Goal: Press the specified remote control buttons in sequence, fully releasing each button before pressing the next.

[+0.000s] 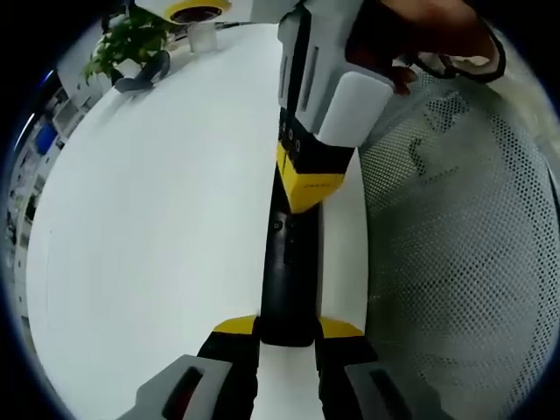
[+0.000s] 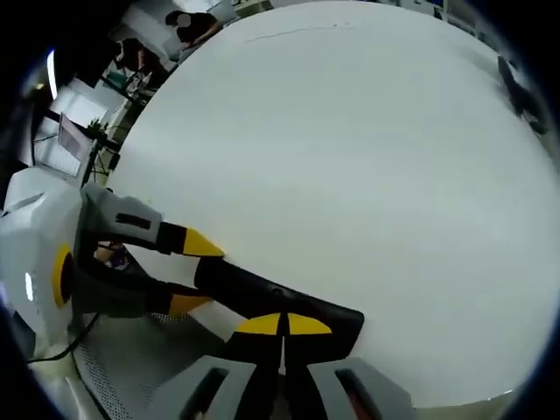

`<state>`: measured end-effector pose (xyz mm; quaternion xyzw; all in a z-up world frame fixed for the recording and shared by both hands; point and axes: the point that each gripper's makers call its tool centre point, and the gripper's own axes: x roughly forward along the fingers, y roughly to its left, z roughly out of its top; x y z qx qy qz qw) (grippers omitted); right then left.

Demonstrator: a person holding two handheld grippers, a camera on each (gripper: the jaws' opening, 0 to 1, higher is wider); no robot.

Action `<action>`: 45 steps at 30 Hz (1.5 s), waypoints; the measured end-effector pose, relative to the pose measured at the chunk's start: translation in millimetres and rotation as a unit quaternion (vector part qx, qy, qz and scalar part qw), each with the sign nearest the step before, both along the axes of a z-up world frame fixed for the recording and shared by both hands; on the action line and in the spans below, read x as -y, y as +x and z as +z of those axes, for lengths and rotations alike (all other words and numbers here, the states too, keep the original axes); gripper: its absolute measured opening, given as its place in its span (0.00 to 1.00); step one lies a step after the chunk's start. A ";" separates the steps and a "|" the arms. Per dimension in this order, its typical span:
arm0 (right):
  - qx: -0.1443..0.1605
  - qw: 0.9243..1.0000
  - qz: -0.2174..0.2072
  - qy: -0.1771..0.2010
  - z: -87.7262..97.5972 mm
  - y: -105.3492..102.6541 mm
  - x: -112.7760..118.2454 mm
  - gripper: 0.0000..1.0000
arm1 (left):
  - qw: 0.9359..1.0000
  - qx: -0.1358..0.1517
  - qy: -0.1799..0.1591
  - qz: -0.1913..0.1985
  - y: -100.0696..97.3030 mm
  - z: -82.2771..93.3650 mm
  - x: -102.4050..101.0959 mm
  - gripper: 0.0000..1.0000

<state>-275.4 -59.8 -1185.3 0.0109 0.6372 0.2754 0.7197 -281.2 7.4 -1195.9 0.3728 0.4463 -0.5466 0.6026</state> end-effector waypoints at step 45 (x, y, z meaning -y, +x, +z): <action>-0.034 0.999 -0.015 -0.032 -6.8 -8.0 14.4 0.00 | 1.000 0.006 0.009 -0.009 -0.3 -0.6 -0.6 0.22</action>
